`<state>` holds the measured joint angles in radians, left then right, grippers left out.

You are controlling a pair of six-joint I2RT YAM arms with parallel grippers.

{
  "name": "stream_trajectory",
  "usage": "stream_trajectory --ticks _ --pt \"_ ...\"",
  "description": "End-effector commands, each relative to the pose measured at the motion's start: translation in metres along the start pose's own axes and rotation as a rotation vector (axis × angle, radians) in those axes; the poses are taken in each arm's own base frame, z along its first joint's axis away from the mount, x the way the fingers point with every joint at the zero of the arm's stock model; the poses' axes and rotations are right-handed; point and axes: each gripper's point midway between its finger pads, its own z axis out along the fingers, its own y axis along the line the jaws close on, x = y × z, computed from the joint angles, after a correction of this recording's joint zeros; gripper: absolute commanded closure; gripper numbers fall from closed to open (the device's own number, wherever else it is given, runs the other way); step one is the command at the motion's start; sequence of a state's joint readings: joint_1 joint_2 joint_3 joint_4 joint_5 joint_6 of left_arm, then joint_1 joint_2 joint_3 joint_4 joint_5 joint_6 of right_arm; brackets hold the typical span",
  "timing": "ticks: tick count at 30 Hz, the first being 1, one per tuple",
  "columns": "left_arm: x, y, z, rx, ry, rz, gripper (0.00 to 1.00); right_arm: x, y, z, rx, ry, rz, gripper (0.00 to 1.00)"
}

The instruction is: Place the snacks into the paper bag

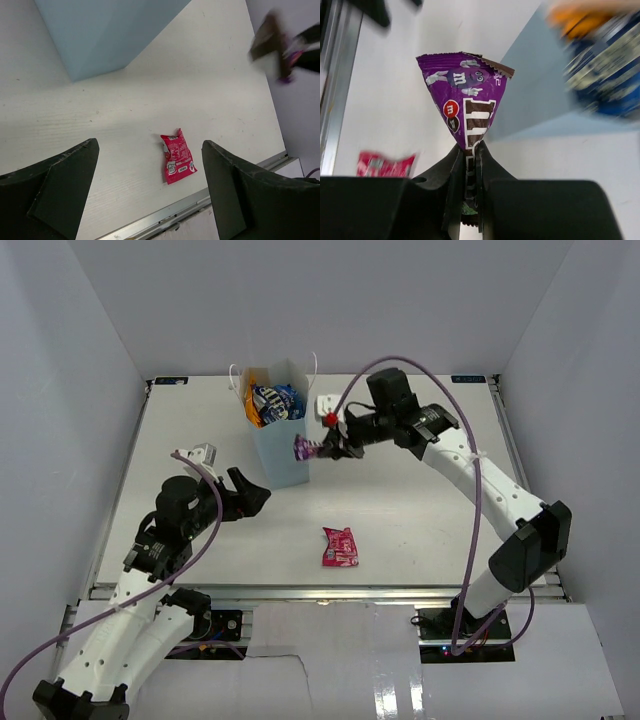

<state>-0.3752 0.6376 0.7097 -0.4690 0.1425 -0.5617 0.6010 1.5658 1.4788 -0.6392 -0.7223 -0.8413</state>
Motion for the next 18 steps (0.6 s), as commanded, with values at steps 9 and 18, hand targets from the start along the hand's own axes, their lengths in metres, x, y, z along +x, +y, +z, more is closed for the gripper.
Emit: stream_trajectory --ticks 9,18 --pt "0.018 -0.002 -0.005 0.065 0.016 0.007 0.05 -0.177 -0.172 0.002 0.749 -0.279 0.099 0.92" --pt "0.022 -0.004 -0.020 0.088 -0.021 -0.034 0.05 -0.176 -0.243 0.016 1.006 -0.288 -0.063 0.91"
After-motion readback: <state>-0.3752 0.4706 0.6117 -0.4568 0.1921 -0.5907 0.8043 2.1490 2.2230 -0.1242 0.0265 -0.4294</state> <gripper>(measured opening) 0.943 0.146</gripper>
